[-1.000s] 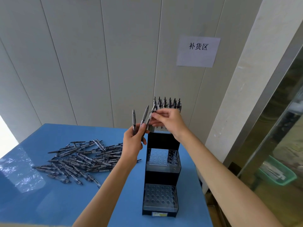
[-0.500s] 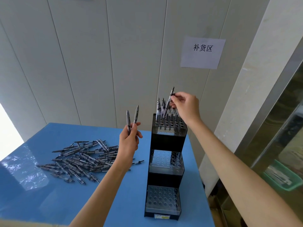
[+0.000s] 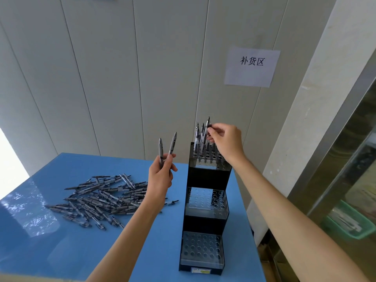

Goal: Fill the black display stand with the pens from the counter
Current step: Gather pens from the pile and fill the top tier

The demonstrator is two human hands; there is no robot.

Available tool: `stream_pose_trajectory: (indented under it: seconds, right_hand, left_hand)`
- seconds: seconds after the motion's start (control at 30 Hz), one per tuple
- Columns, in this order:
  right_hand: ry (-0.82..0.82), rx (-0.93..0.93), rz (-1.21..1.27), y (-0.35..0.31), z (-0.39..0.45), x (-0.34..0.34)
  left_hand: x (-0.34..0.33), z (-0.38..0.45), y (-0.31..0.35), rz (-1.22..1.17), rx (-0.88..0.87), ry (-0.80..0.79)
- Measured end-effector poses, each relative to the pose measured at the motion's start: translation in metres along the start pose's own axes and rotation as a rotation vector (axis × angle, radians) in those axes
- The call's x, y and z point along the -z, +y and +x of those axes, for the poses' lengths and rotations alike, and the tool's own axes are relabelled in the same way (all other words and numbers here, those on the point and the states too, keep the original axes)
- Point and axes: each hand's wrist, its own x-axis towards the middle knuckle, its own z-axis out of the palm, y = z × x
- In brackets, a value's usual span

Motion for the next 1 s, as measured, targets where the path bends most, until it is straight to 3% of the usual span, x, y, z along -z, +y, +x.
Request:
stream_pose_trajectory:
  seconds: [0.2, 0.53, 0.67, 0.83, 1.0]
  right_hand:
    - [-0.103, -0.012, -0.117, 0.007, -0.009, -0.010]
    - [-0.069, -0.054, -0.133, 0.011, -0.021, -0.006]
    - [-0.029, -0.106, -0.033, 0.005, -0.026, 0.000]
    - [-0.130, -0.067, 0.177, -0.016, -0.036, 0.009]
    - [-0.182, 0.020, 0.147, -0.022, -0.042, 0.013]
  left_hand:
    - [0.000, -0.003, -0.001, -0.017, 0.019, -0.004]
    - [-0.001, -0.010, 0.006, 0.010, 0.028, -0.048]
    - [-0.009, -0.012, 0.009, -0.001, 0.036, -0.044]
    - [-0.023, -0.014, 0.010, 0.002, 0.038, -0.039]
    - [-0.037, -0.021, 0.013, 0.009, 0.031, -0.078]
